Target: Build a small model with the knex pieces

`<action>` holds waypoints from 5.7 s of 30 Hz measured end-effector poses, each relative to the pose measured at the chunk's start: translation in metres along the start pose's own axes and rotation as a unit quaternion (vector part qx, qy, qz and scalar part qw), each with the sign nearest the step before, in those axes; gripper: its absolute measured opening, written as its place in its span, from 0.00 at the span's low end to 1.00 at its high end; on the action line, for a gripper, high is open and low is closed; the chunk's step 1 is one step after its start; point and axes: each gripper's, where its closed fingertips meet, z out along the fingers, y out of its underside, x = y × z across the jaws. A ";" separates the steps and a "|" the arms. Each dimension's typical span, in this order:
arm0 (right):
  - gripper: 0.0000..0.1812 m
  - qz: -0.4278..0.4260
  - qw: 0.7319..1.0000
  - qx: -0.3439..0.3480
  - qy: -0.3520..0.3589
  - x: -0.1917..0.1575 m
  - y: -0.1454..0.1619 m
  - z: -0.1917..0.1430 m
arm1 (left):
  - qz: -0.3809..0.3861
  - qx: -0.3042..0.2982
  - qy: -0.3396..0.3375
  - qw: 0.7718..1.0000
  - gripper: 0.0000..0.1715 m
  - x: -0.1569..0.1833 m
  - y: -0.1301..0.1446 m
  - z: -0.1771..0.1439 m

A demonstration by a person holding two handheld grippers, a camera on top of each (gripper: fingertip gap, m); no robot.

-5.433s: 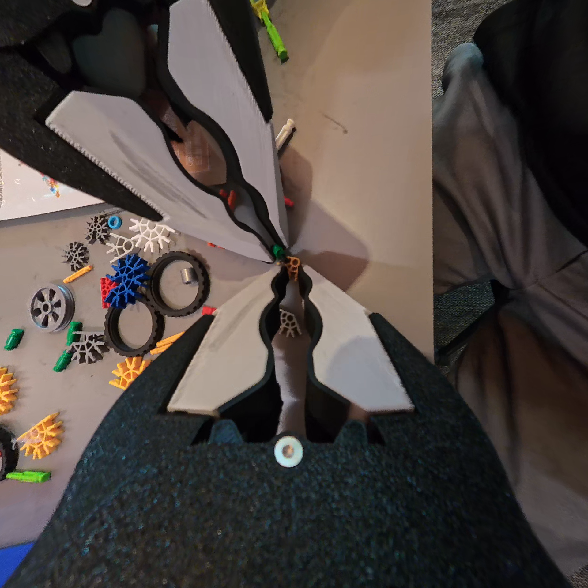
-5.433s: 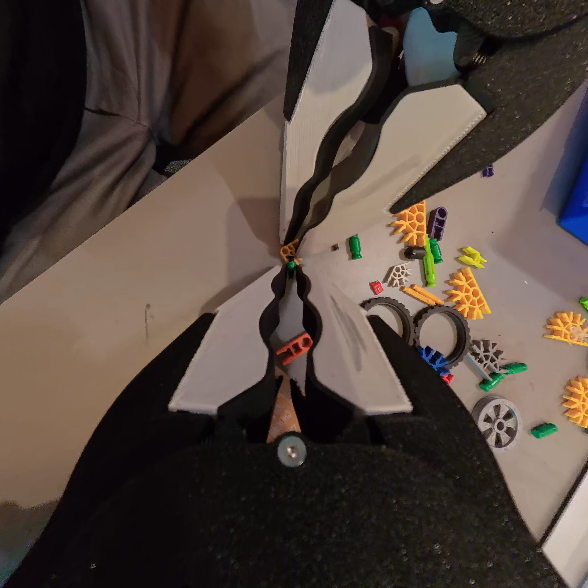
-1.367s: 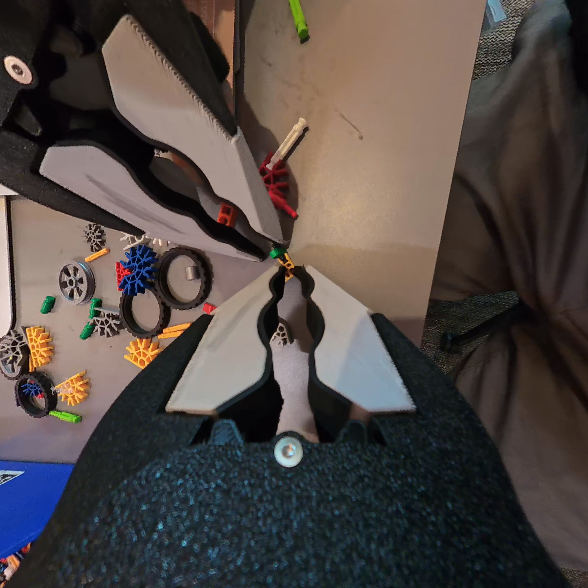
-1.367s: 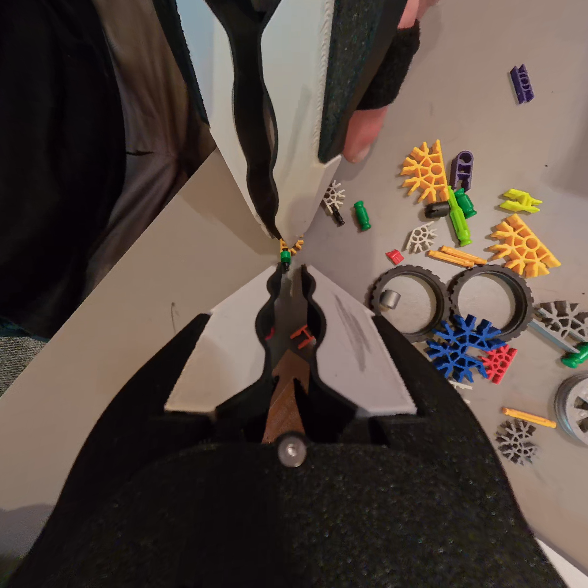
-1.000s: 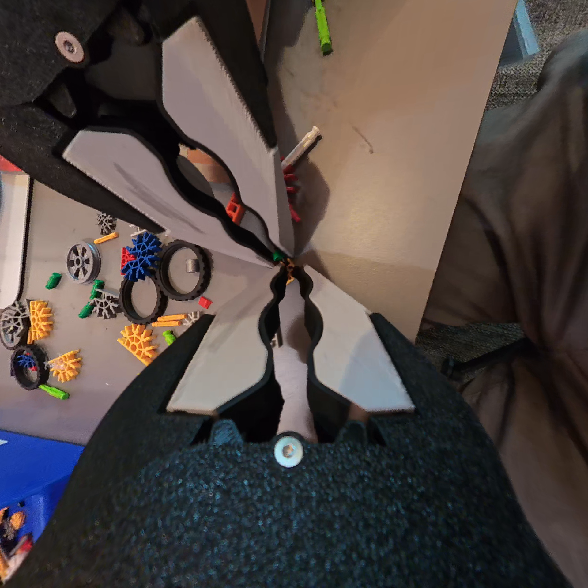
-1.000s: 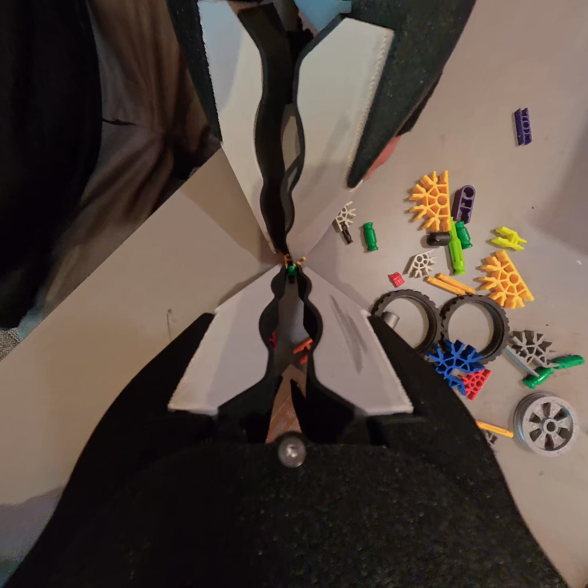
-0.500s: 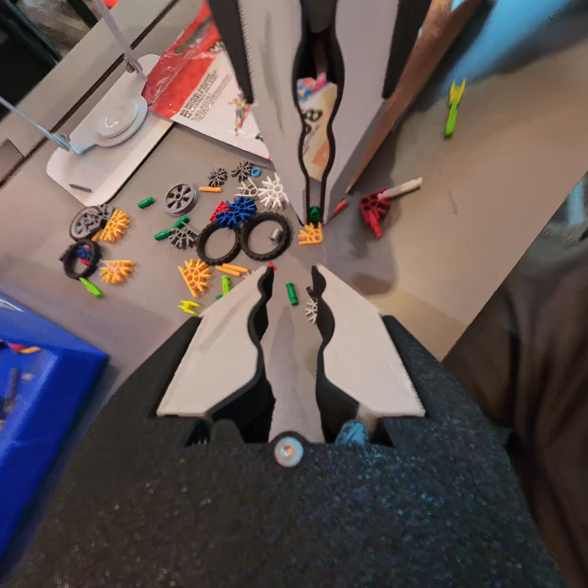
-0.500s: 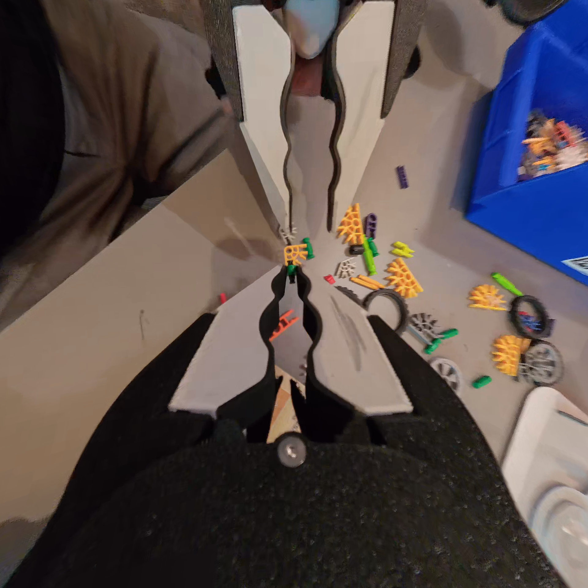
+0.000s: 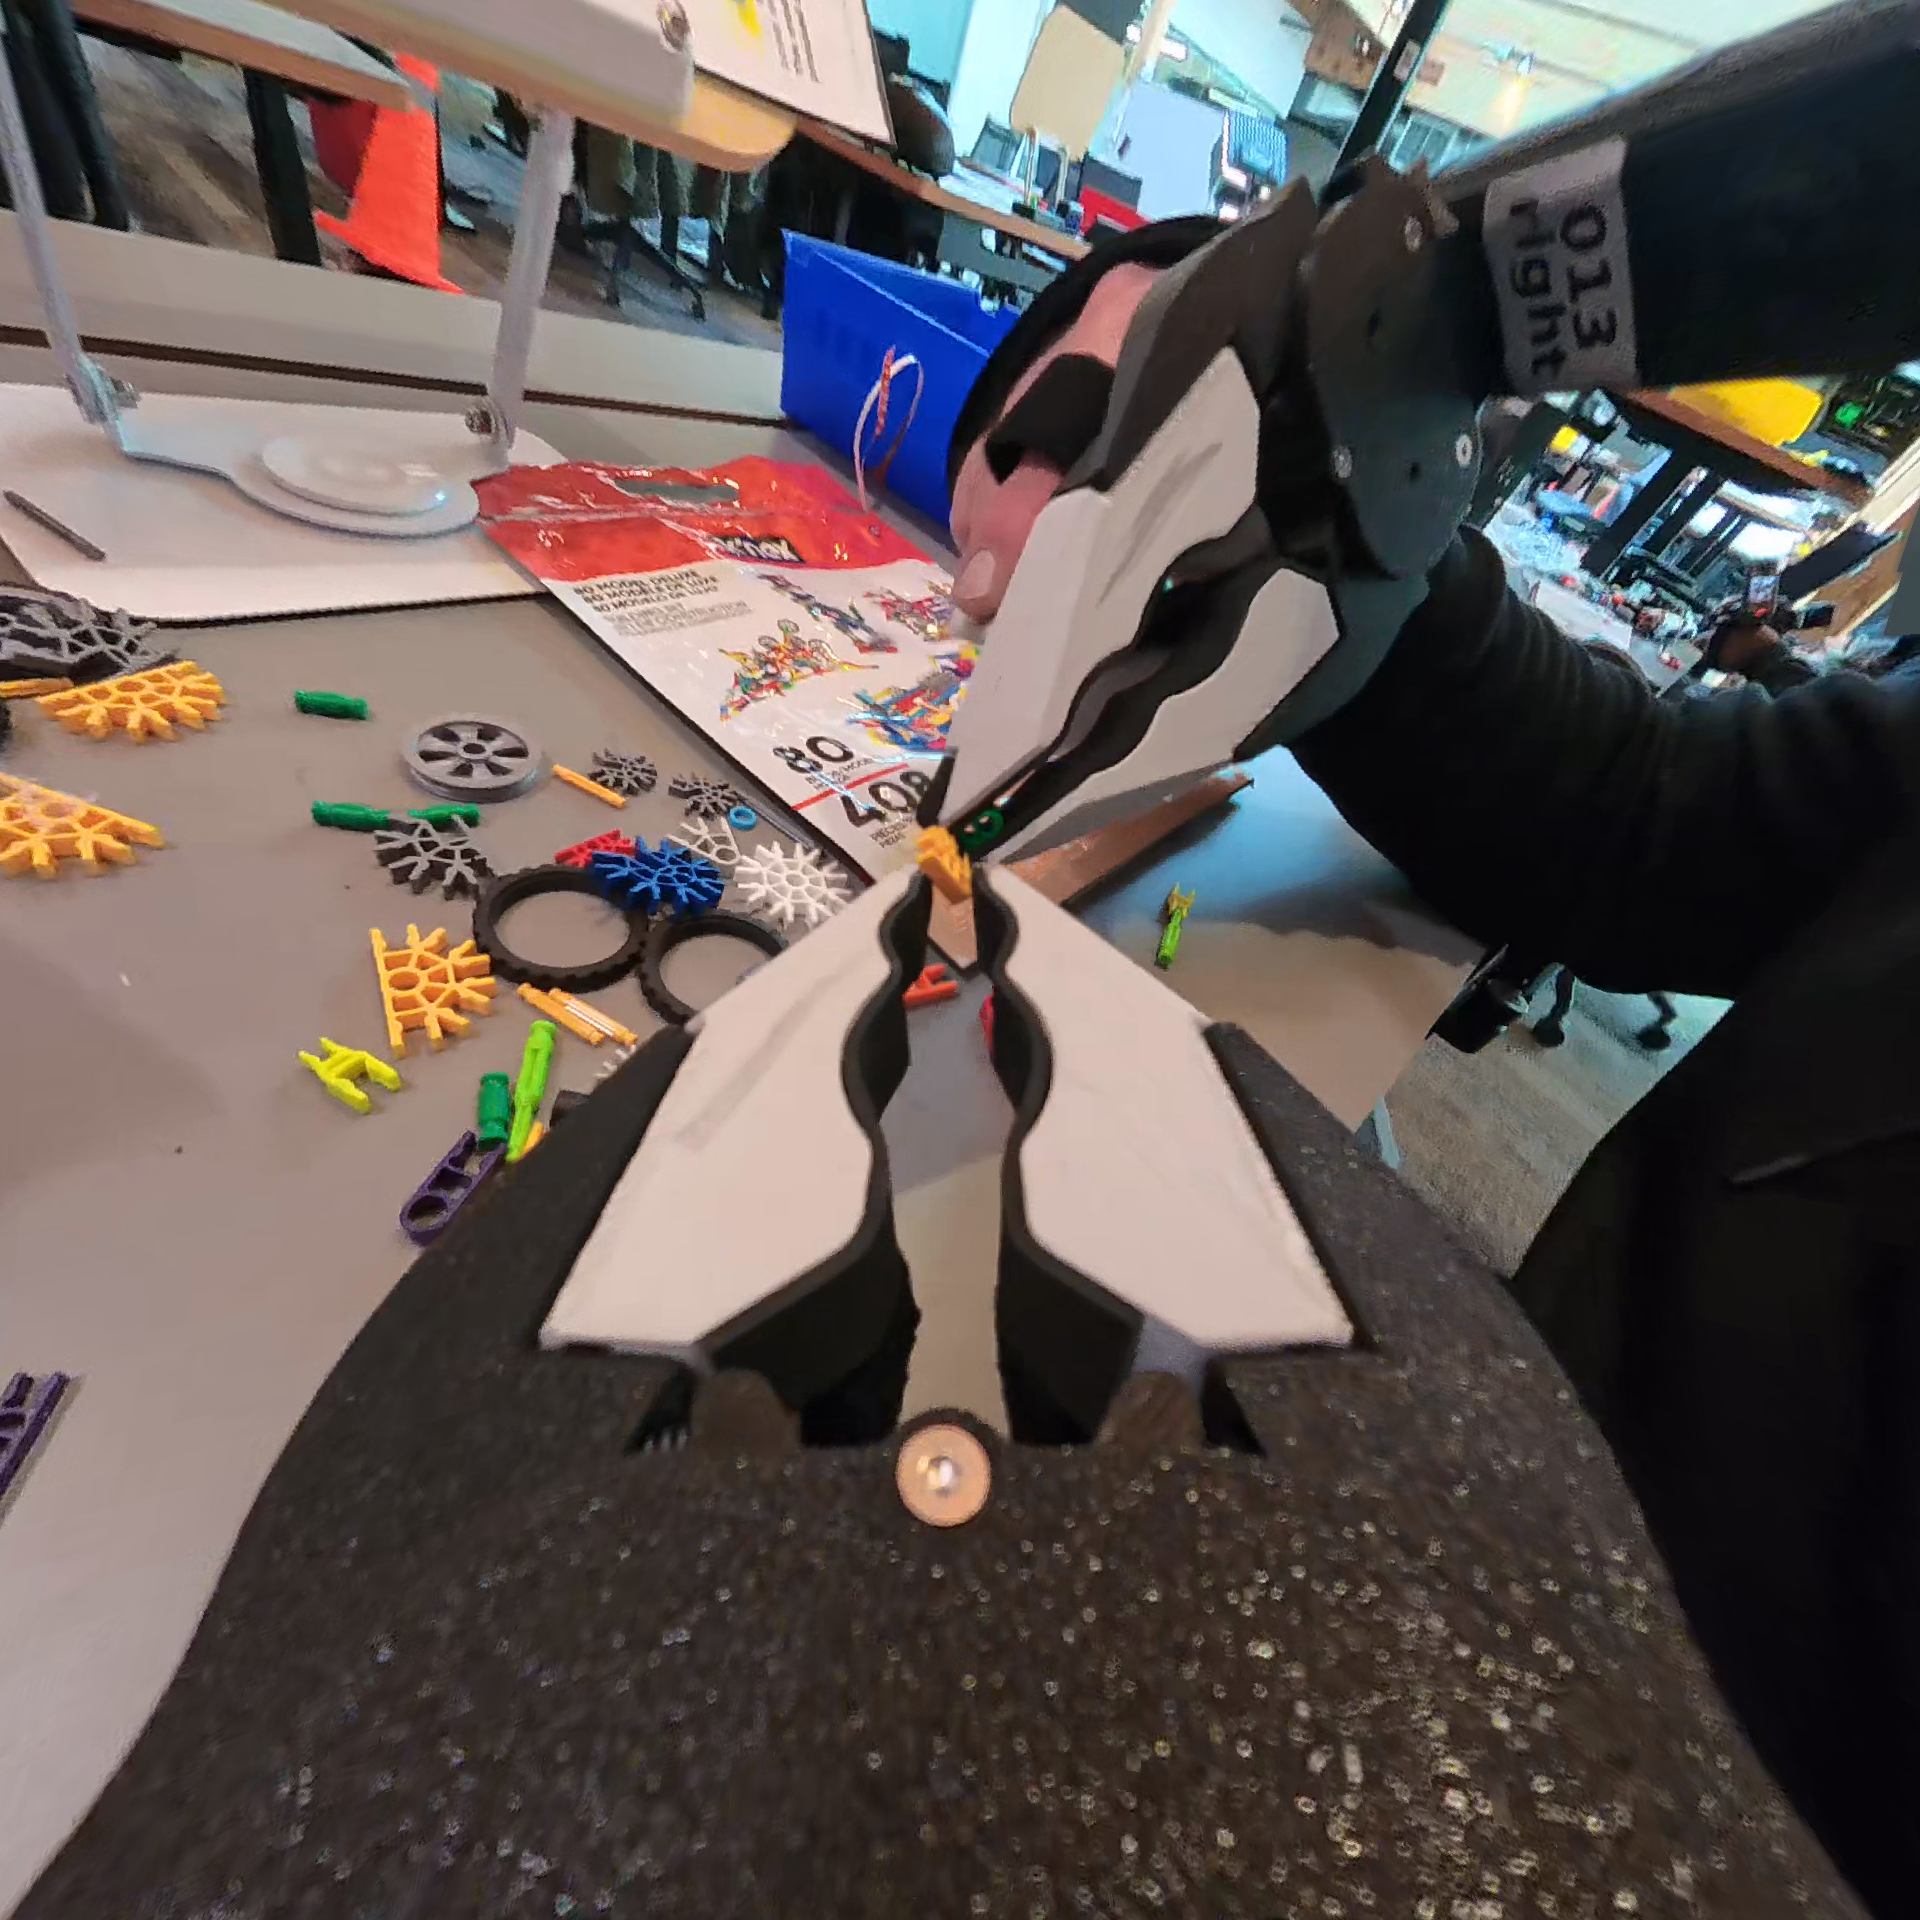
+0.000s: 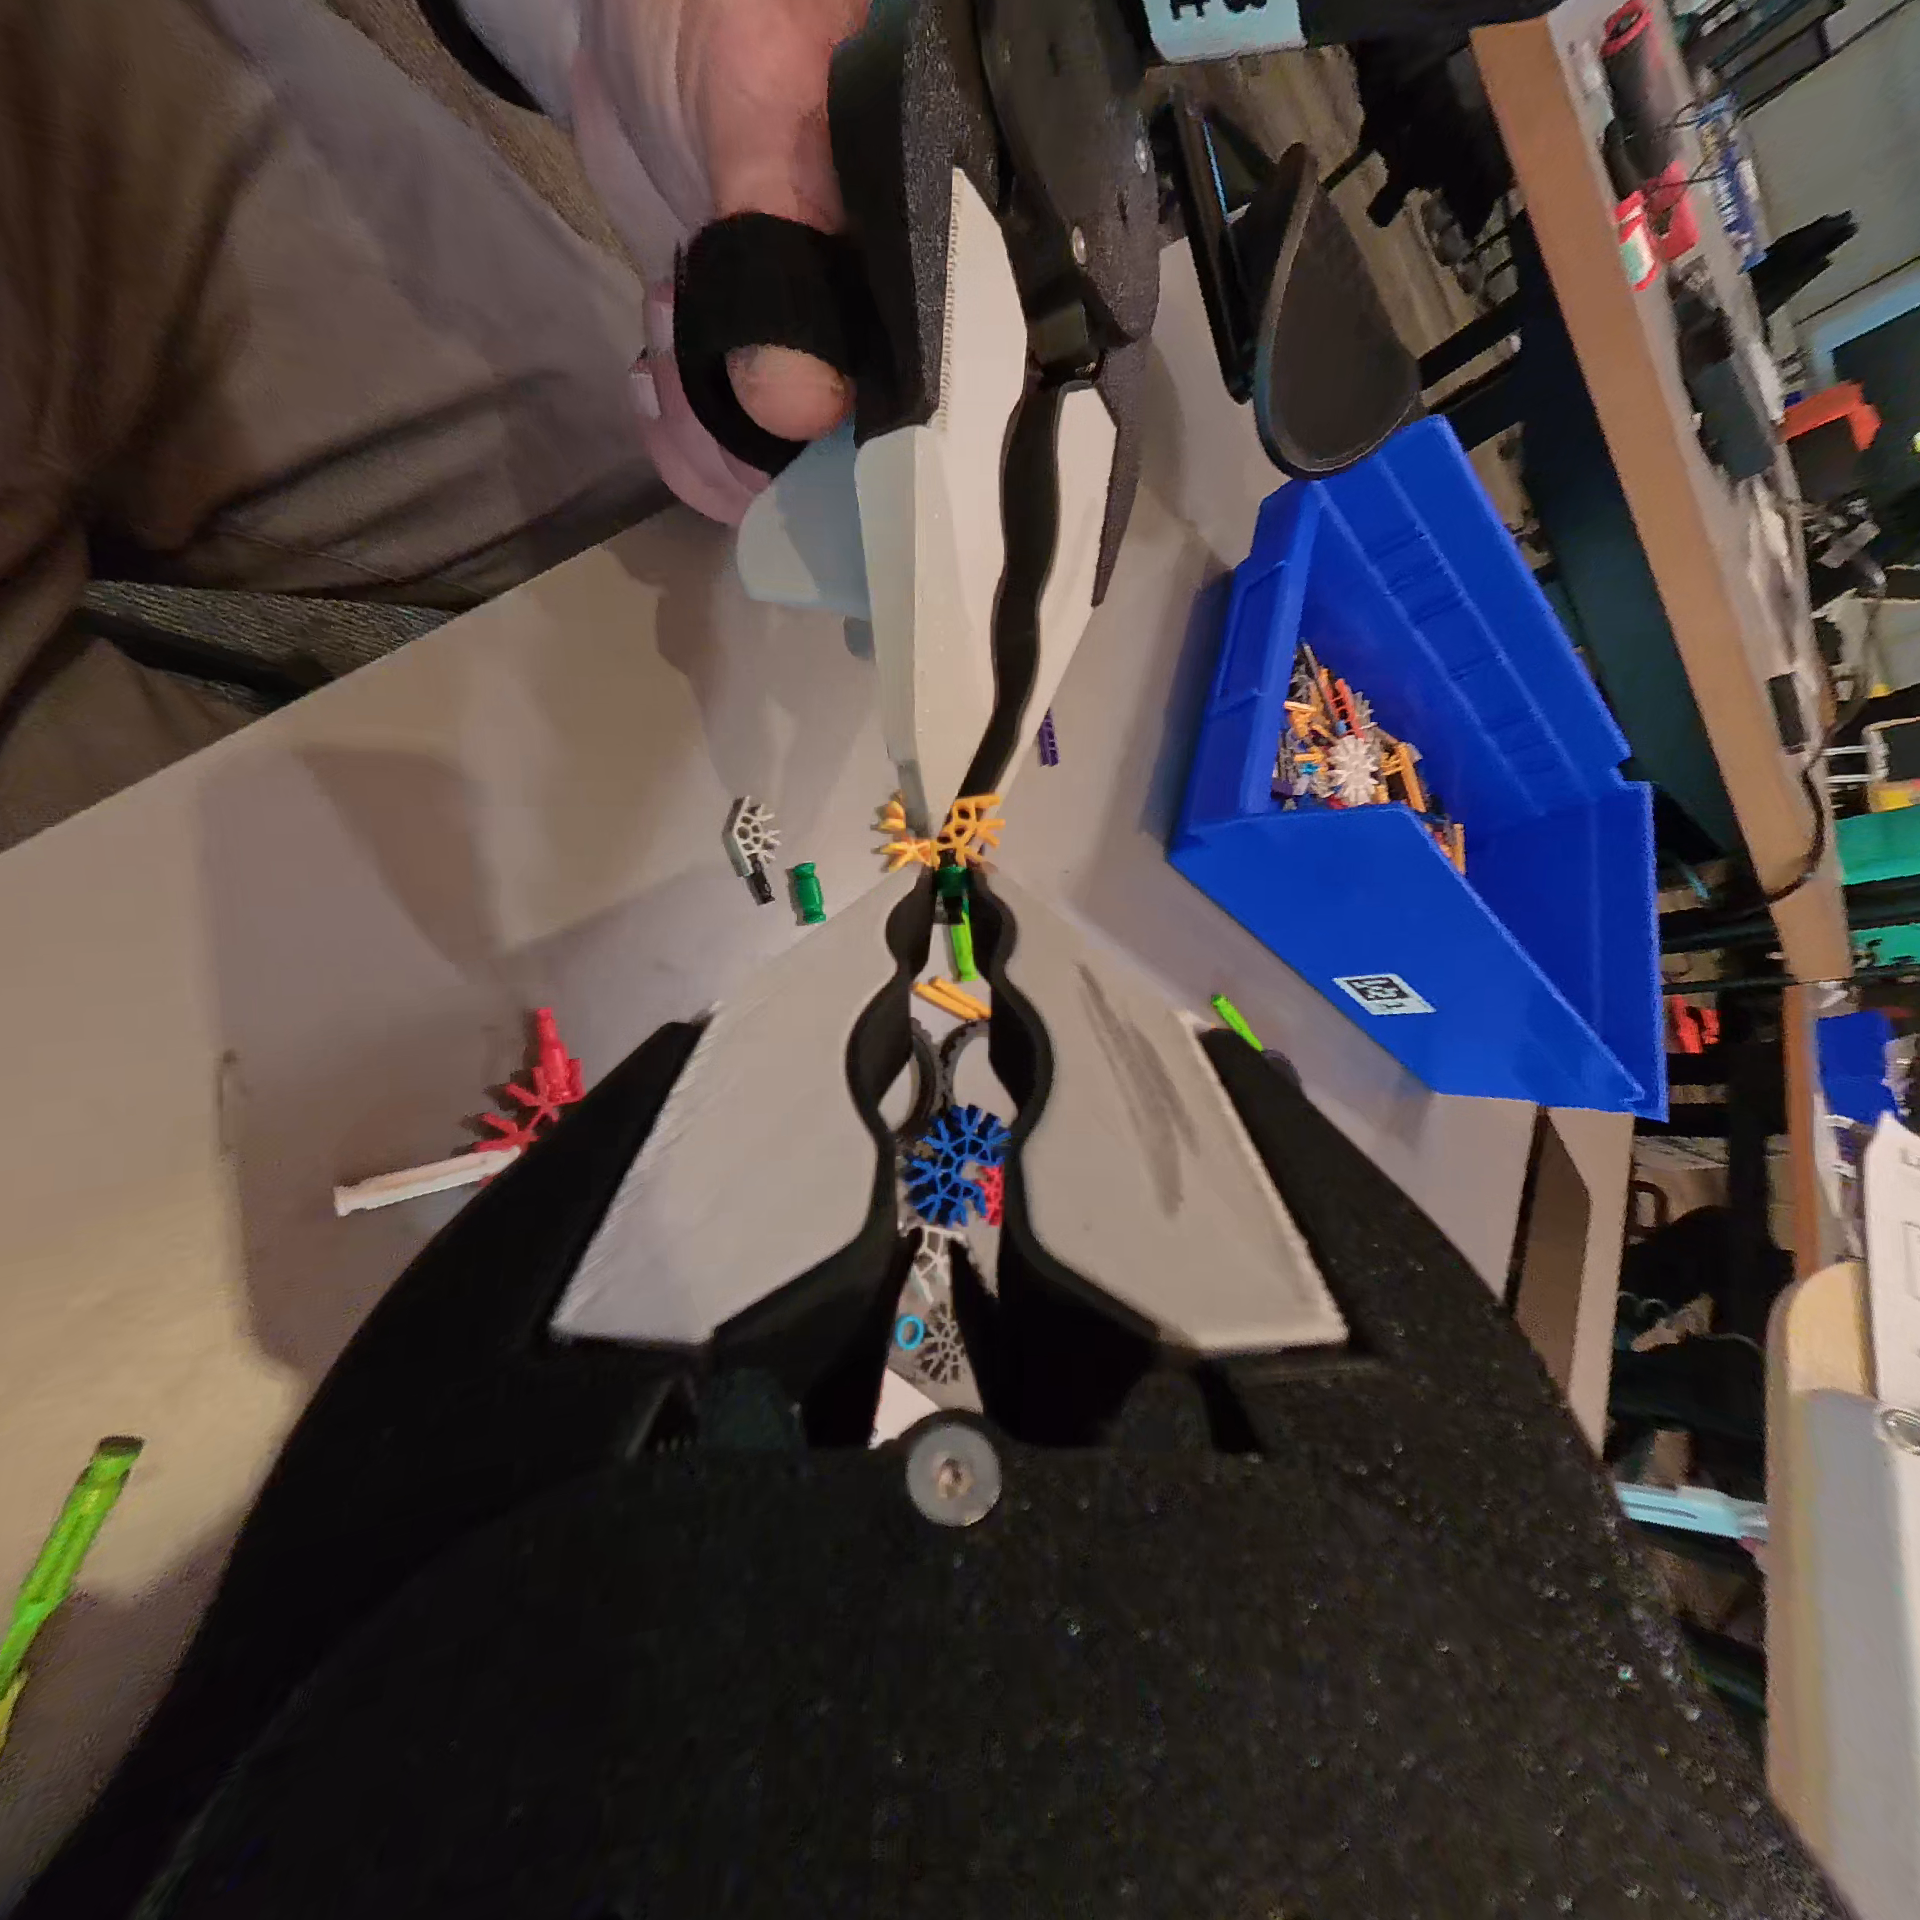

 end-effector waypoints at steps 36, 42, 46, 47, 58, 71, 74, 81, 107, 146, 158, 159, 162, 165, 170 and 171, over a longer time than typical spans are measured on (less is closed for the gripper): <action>0.15 0.164 0.972 0.162 -0.054 0.011 -0.054 -0.023 | 0.097 0.292 0.146 0.940 0.00 0.055 -0.065 -0.065; 0.15 0.163 0.969 0.178 -0.051 0.014 -0.059 -0.029 | 0.068 0.284 0.185 0.938 0.00 0.058 -0.064 -0.065; 0.13 0.161 0.972 0.169 -0.042 0.018 -0.053 -0.034 | 0.050 0.187 0.220 0.956 0.00 0.060 -0.041 -0.054; 0.13 0.164 0.971 0.167 -0.039 0.020 -0.050 -0.034 | 0.038 0.137 0.242 0.960 0.00 0.064 -0.029 -0.050; 0.13 0.192 0.971 0.127 -0.067 0.012 -0.021 -0.019 | 0.050 -0.331 0.199 0.921 0.01 0.045 0.094 -0.009; 0.13 0.199 0.969 0.114 -0.091 0.004 -0.012 -0.015 | 0.025 -0.371 0.126 0.920 0.14 0.009 0.093 0.001; 0.13 0.200 0.969 0.104 -0.100 0.000 -0.010 -0.013 | 0.070 -0.356 0.117 0.924 0.14 0.009 0.090 -0.006; 0.13 0.196 0.969 0.097 -0.116 -0.009 -0.010 -0.005 | 0.219 -0.337 0.102 0.910 0.05 0.012 0.096 0.000; 0.04 0.133 0.935 -0.109 -0.309 -0.112 0.024 0.014 | 0.253 -0.290 0.005 0.923 0.08 0.022 0.104 -0.003; 0.09 -0.021 0.957 -0.286 0.038 -0.082 0.043 0.022 | 0.340 -0.211 -0.074 0.913 0.11 -0.007 0.081 0.004; 0.09 0.202 0.960 -0.173 0.085 -0.063 0.039 -0.013 | 0.297 -0.222 -0.117 0.921 0.11 -0.037 0.071 -0.018; 0.09 0.216 0.959 -0.163 0.085 -0.062 0.041 -0.013 | 0.293 -0.224 -0.121 0.922 0.11 -0.040 0.071 -0.020; 0.09 0.250 0.955 -0.133 0.089 -0.060 0.044 -0.013 | 0.288 -0.240 -0.114 0.920 0.11 -0.041 0.076 -0.018; 0.09 0.266 0.953 -0.118 0.088 -0.059 0.047 -0.011 | 0.289 -0.251 -0.114 0.917 0.11 -0.042 0.080 -0.015; 0.09 0.275 0.951 -0.110 0.094 -0.056 0.052 -0.009 | 0.267 -0.252 -0.093 0.925 0.10 -0.041 0.075 -0.013; 0.09 0.277 0.950 -0.107 0.096 -0.056 0.053 -0.009 | 0.260 -0.258 -0.083 0.927 0.10 -0.038 0.077 -0.013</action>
